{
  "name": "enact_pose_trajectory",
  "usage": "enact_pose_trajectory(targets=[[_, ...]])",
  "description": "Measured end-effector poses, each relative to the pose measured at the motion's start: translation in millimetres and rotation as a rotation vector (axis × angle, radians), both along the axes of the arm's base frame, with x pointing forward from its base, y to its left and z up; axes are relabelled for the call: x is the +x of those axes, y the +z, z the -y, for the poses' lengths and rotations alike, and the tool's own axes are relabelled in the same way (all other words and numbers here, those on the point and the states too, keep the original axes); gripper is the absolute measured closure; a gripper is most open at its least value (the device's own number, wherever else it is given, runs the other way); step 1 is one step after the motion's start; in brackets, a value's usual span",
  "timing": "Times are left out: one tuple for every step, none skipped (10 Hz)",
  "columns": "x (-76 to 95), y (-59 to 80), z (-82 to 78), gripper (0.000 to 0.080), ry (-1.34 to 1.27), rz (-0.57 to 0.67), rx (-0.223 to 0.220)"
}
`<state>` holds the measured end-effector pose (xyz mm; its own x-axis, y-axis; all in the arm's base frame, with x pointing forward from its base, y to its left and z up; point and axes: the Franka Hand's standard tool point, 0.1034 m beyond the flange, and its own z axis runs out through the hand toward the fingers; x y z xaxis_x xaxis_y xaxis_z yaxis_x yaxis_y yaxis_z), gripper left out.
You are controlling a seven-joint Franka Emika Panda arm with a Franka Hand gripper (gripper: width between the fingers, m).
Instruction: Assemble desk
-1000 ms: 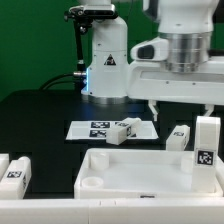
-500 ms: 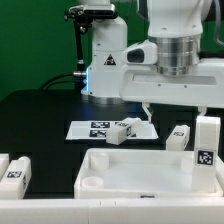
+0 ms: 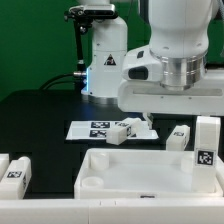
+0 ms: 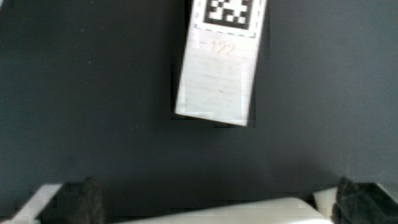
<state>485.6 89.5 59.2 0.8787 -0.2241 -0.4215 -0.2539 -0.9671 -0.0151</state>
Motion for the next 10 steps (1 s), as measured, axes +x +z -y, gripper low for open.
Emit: enact_pose_trajectory(targets=[[0.0,-1.6,1.7,0.015,-0.027,-0.072,0.022],[-1.3,-5.0,3.5,0.015,-0.077,-0.144,0.051],[-5.2,-4.9,4.8,0.015,-0.088,-0.234,0.066],[-2.0,-5.4,5.2,0.015,-0.094,-0.281,0.074],[-1.7,-4.5,1.2,0.015,-0.084,-0.298,0.076],[-8.5,-4.7,4.2,0.015,-0.086,-0.364,0.085],[-5.0,-8.6,7.0,0.015,-0.091,-0.362,0.084],[-5.2,-8.5,6.0,0.015,-0.09,-0.36,0.084],[-9.6,-12.9,4.2,0.015,-0.139,-0.378,0.109],[-11.7,-15.5,2.7,0.015,-0.174,-0.393,0.127]])
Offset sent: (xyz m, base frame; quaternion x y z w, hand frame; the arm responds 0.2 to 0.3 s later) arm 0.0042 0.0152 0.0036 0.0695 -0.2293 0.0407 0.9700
